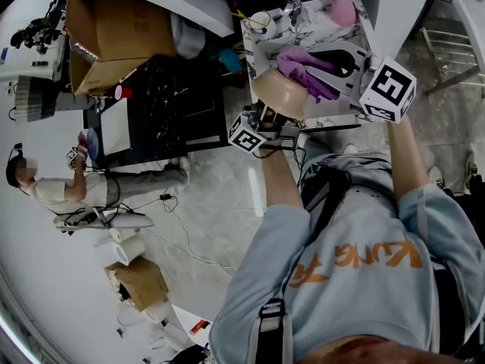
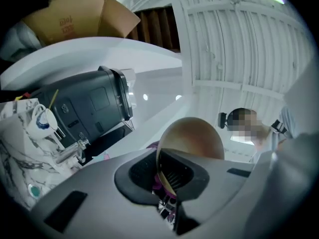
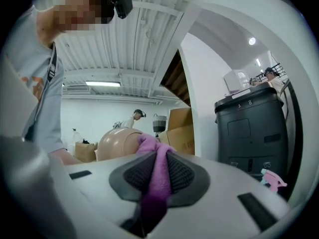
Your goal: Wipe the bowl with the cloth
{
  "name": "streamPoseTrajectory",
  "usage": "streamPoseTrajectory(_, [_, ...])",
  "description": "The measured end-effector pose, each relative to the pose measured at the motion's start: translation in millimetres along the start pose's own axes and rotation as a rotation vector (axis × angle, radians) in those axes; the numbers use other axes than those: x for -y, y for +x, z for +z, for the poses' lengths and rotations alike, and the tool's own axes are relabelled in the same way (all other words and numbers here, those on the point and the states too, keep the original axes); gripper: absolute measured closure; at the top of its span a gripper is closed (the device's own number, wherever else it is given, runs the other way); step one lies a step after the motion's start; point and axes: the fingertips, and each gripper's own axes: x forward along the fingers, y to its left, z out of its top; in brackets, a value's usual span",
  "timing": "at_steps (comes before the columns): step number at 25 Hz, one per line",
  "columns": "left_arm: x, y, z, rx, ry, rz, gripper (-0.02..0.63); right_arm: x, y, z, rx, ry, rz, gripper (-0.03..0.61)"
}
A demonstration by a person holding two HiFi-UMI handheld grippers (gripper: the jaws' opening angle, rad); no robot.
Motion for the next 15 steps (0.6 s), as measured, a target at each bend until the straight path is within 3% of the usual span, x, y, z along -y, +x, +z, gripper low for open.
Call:
streamPoseTrajectory(7, [-37,-20,23,0.132,-0.040,0.219,0.583,-3,5,-27,-0.119,-0.034,-0.001,0.503])
streamPoseTrajectory(12, [-55,-30,23,0.117,-0.018,0.350,0.583,0,3,-23,-0.107,-0.037,-0.008,0.503])
streamPoseTrajectory(15, [-65,-39,23,0.107,-0.003,0.442,0.583,10,-1,-18,-0.072,-0.012,-0.064,0.503])
